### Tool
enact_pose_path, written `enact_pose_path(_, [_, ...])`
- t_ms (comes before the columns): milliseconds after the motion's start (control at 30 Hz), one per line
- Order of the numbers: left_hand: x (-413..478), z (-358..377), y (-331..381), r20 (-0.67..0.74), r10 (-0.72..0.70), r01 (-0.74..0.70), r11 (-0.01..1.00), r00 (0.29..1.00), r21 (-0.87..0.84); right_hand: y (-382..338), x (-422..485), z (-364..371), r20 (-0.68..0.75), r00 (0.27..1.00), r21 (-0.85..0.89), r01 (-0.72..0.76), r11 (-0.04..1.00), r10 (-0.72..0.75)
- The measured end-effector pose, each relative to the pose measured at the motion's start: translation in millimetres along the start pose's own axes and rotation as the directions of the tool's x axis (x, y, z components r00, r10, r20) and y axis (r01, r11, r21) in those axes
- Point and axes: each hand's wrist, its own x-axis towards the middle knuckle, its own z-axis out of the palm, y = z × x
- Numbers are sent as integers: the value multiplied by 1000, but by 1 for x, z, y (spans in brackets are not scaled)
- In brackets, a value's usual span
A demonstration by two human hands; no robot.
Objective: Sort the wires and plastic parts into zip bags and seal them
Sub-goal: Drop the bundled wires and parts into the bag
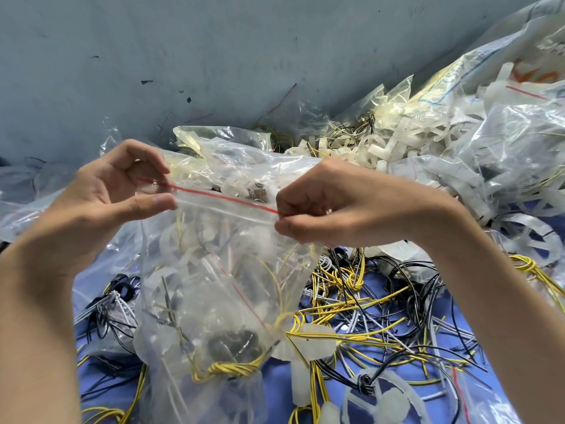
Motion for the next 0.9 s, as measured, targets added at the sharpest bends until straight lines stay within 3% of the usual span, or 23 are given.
enact_pose_path(167, [5,7,1,-21,19,-19,1000,1000,-6,-4,0,1,-25,998,-62,55,997,-56])
enact_pose_path(433, [2,11,2,19,-94,94,995,995,-19,-5,2,3,-10,999,-39,40,998,-40])
enact_pose_path(700, [4,18,10,25,-19,19,1000,1000,1,-6,5,8,-49,995,-87,81,993,-86])
enact_pose_path(900, [6,21,16,6,-30,30,997,1000,77,-4,3,5,-56,997,-14,51,999,-52])
